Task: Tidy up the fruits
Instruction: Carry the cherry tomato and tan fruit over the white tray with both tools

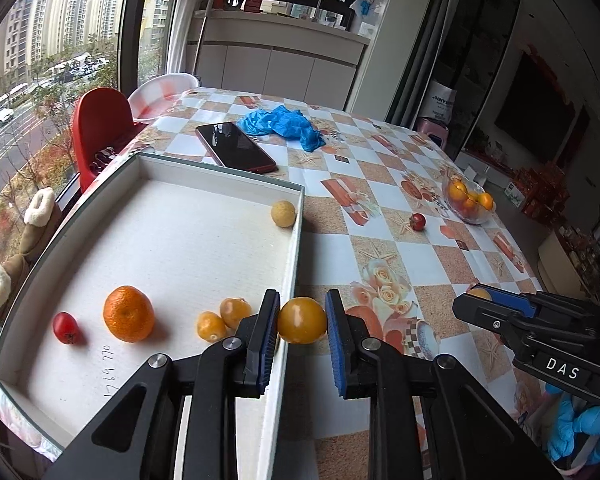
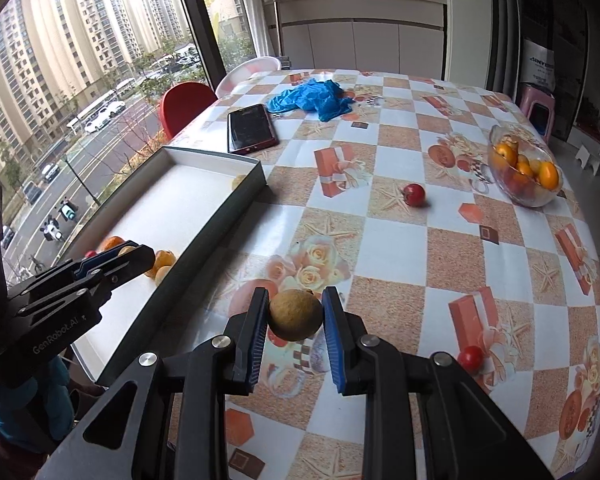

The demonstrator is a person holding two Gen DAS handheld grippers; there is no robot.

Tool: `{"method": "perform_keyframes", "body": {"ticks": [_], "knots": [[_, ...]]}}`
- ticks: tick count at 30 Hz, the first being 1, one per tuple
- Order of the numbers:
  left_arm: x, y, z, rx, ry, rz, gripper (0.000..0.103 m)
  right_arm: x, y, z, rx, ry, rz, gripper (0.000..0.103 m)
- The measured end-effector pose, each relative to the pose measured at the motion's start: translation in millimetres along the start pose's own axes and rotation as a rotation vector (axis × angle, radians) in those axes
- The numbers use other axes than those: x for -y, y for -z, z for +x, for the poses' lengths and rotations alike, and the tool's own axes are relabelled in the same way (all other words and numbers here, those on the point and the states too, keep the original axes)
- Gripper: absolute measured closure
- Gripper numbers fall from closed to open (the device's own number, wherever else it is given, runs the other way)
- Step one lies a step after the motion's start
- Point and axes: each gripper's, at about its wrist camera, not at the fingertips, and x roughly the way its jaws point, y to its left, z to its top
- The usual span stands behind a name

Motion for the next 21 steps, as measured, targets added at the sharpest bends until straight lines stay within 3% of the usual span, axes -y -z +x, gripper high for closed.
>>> {"method": "perform_keyframes", "body": {"ticks": [11,21], "knots": [[-49,7,-8,0.021,-0.074,-0.059,0.078,-63,-27,31,-0.026,-0.076,-0.096,0.073],[-72,11,-2,0.012,-0.098,-0.1,0.078,-94,-39,51,-0.051,-0.101,-0.141,0.073]]}}
